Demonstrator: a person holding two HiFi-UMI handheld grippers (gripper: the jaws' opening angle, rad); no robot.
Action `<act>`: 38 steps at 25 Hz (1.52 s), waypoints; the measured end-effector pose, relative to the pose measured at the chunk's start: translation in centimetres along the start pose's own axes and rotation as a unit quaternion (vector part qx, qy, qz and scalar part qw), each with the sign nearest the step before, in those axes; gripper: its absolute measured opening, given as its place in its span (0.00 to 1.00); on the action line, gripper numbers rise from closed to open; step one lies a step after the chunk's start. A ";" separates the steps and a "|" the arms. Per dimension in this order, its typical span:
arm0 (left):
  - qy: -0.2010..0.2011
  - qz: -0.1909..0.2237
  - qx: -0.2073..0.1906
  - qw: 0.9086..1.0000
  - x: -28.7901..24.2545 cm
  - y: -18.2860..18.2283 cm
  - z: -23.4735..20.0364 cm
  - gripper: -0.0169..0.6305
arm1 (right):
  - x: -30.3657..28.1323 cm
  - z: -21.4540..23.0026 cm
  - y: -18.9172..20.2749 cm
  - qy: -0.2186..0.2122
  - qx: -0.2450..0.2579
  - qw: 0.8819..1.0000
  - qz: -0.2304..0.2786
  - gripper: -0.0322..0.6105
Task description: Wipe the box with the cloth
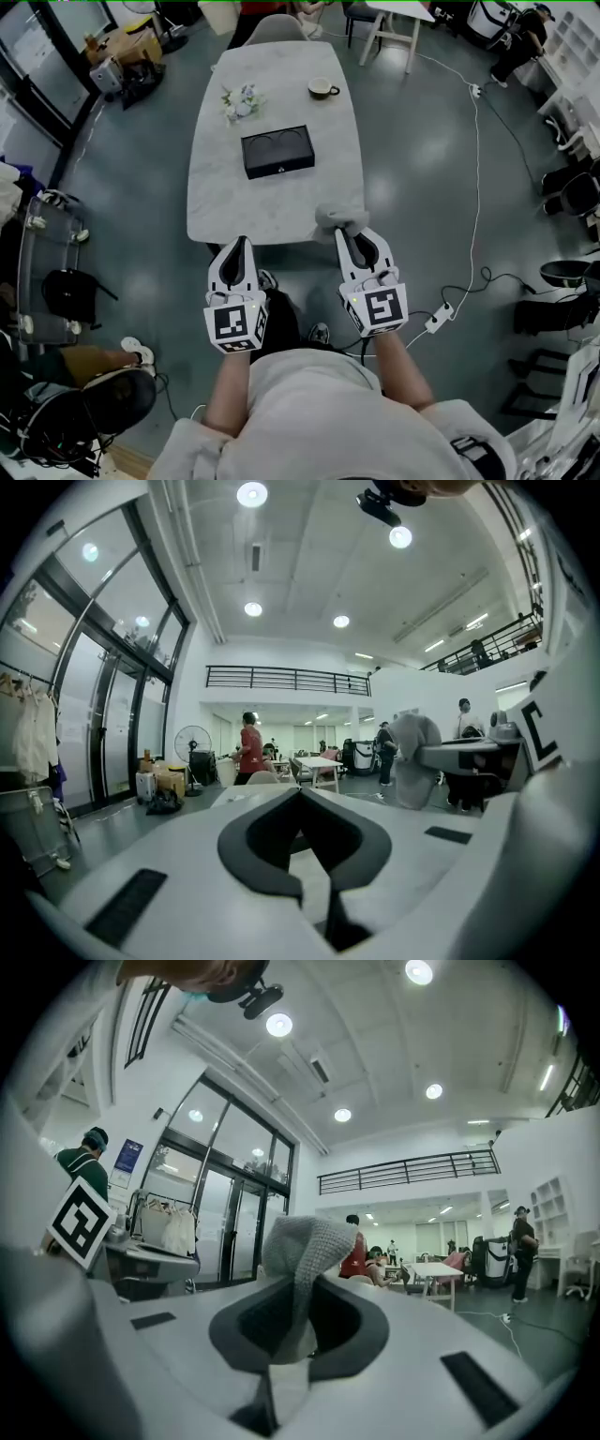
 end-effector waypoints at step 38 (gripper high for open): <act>0.110 -0.185 0.072 0.974 -31.2 11.7 -20.1 0.06 | -38.8 -2.1 13.6 -0.030 -0.086 0.962 -0.257 0.12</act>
Point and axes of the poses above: the fingertips, and each gripper's own axes: x backward along the fingers, z to its right, y out of its underside, the point moved 4 cm from there along x, backward along the fingers, and after that the axes turned 8 degrees about -z, right-handed, at the moved point
